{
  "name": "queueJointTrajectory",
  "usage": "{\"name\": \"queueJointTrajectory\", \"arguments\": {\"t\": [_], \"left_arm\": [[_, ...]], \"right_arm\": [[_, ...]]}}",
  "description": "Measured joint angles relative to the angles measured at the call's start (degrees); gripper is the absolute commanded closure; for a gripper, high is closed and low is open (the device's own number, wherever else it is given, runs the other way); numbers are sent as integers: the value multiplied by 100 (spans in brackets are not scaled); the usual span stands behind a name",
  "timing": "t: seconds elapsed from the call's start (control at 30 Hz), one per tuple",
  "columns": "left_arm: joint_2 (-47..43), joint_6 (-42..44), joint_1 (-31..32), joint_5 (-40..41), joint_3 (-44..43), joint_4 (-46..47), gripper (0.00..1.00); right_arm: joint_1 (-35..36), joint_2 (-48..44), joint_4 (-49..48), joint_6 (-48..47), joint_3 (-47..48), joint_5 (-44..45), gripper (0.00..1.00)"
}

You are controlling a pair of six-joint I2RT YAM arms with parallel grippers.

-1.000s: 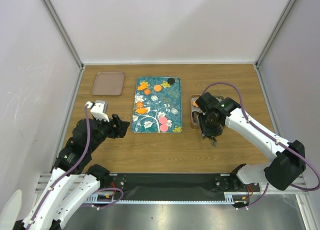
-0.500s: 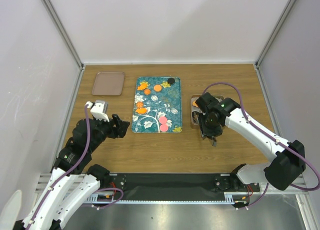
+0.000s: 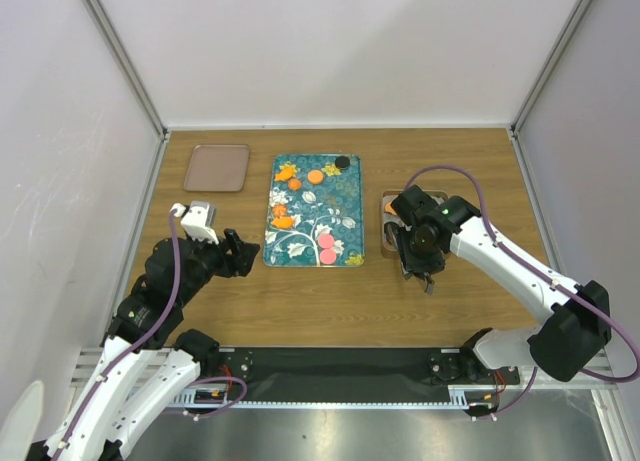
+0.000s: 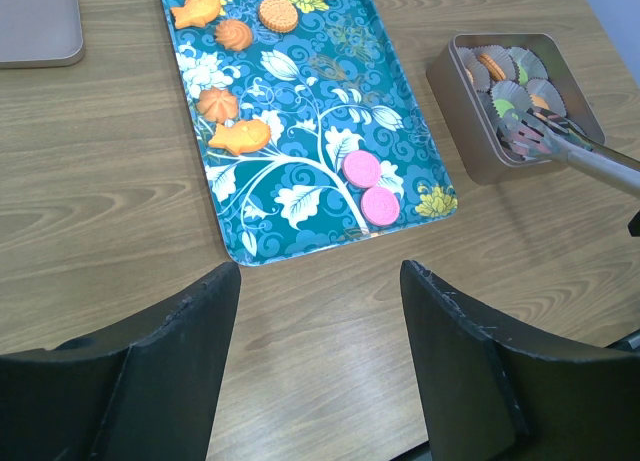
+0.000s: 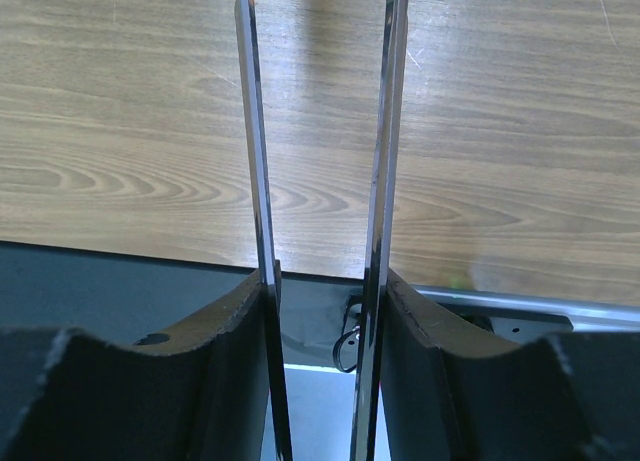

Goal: Pack the cookies

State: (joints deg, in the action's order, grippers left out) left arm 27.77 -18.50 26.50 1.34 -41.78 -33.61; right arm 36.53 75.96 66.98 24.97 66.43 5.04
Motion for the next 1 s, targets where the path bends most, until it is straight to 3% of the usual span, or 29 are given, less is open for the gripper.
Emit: {"name": "queueJointTrajectory", "arguments": {"t": [0.57, 1.0], "left_arm": [[-2, 2, 0, -2, 0, 0, 29], [-9, 0, 0, 0, 0, 0, 30]], "right_arm": [[0, 0, 9, 0, 26, 4, 54], [17, 63, -22, 7, 601, -42, 55]]}}
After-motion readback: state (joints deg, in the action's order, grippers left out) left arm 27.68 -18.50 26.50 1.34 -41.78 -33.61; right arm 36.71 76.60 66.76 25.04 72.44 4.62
